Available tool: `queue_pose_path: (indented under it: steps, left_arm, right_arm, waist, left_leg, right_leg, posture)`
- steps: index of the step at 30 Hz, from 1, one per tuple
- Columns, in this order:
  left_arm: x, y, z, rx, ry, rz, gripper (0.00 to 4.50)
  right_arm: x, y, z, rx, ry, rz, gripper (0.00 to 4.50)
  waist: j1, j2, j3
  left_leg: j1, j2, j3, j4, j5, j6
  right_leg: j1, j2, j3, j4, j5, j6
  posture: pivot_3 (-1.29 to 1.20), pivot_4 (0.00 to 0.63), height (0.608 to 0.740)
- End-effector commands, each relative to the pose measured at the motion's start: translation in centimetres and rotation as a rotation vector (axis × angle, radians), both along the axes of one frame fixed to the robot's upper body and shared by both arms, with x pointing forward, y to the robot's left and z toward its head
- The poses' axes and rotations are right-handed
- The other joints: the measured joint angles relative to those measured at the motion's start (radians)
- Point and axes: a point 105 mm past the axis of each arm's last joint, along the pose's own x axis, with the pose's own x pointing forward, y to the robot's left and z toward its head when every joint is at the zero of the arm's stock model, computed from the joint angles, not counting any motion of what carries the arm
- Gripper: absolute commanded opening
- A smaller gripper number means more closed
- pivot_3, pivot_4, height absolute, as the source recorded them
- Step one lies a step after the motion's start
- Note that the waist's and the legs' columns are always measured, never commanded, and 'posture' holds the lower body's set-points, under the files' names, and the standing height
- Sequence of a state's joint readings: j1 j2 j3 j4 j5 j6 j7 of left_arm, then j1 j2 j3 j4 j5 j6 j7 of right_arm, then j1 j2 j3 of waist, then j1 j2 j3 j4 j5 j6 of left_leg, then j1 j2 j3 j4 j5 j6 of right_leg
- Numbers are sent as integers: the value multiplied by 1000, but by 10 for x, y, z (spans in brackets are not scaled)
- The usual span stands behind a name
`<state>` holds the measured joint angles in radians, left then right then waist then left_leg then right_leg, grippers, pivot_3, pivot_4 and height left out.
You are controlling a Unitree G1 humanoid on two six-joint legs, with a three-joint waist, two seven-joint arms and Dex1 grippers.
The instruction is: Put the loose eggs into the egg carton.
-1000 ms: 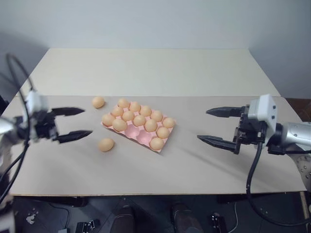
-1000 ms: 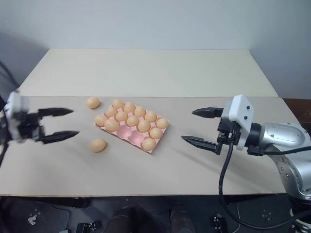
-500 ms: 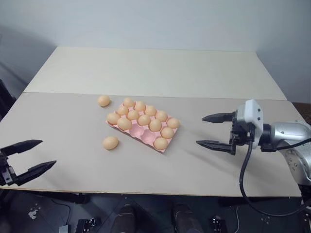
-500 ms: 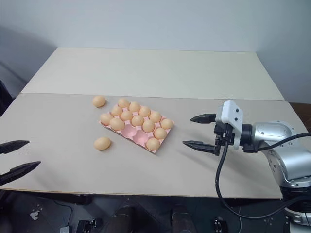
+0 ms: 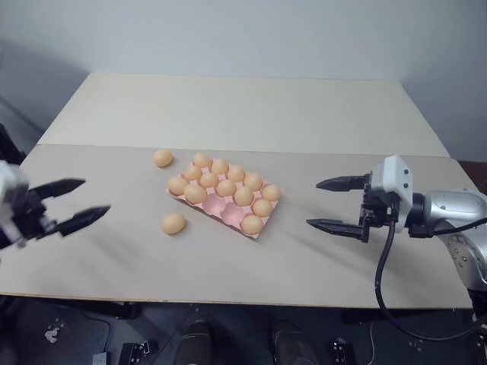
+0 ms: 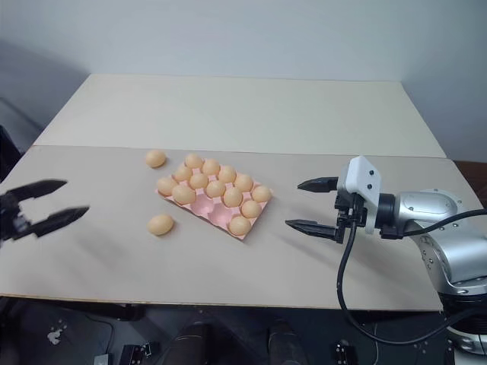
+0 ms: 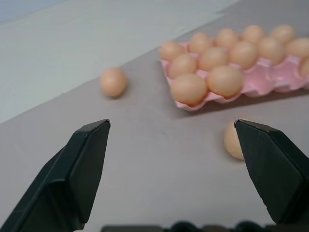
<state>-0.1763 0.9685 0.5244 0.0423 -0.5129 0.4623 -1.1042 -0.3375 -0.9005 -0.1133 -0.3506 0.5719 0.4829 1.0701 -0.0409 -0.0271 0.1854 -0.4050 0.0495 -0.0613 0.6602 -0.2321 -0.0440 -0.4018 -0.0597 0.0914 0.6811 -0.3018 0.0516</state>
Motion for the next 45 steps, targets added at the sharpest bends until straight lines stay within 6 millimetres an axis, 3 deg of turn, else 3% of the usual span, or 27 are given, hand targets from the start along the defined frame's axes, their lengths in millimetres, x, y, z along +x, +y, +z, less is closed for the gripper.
queue_pose_path:
  steps: [1, 6, 9, 13, 18, 32, 41, 45]
  left_arm:
    - [34, 0, 3, 23, 1, 73, 4473]
    - [94, -5, -2, 32, 13, 207, 4473]
    - [121, -8, -5, 39, 26, 259, 4473]
    - [148, -27, -10, 58, 43, 260, 4473]
    - [162, -38, -14, 76, 52, 288, 4473]
    - [175, -64, -44, 46, 125, 365, 4473]
    - [177, -68, -50, 23, 128, 385, 1715]
    - [174, -61, -49, 37, 123, 374, 1554]
  right_arm:
    - [-4, 0, 15, 0, -65, -5, 4500]
    - [-6, 1, 18, 2, -79, -22, 4500]
    - [-8, 2, 20, 4, -86, -29, 4500]
    - [-13, 2, 22, 11, -96, -50, 4500]
    - [-21, 1, 23, 19, -97, -72, 4500]
    - [-40, 3, 27, 25, -108, -99, 4500]
    - [-43, 2, 30, 23, -110, -117, 4500]
    - [-42, 0, 31, 23, -109, -123, 4500]
  waist:
    - [-1, 0, 0]
    - [1, 0, 0]
    - [-3, -1, 0]
    - [-1, -1, 0]
    - [-4, -1, 0]
    - [-1, -1, -1]
    - [-1, -2, -1]
    - [-1, -2, -1]
  left_leg:
    - [-1, 0, 0, 0, 0, 0]
    - [-1, -1, 0, 0, 0, 0]
    - [-2, -1, -1, 1, 0, 0]
    - [-2, -2, -1, 1, 0, 0]
    - [-2, -2, -2, 1, 0, 0]
    - [-3, -3, -2, 1, 0, 0]
    - [-3, -3, -2, 1, 0, 0]
    - [-2, -3, -2, 1, 0, 0]
  right_leg:
    - [0, 0, 0, 0, 0, 0]
    - [-1, 0, 0, 1, 0, 0]
    - [-1, 0, 0, 1, 0, 0]
    - [-2, 0, -1, 1, 0, 0]
    - [-1, 0, -1, 1, 0, 0]
    - [-1, -1, -1, 2, 0, 1]
    - [-1, 0, -1, 2, 0, 1]
    - [-1, 0, -1, 2, 0, 1]
  posture:
    - [0, 150, 740]
    - [0, 150, 740]
    - [0, 150, 740]
    - [0, 150, 740]
    - [0, 150, 740]
    - [0, 150, 740]
    - [0, 150, 740]
    - [0, 150, 740]
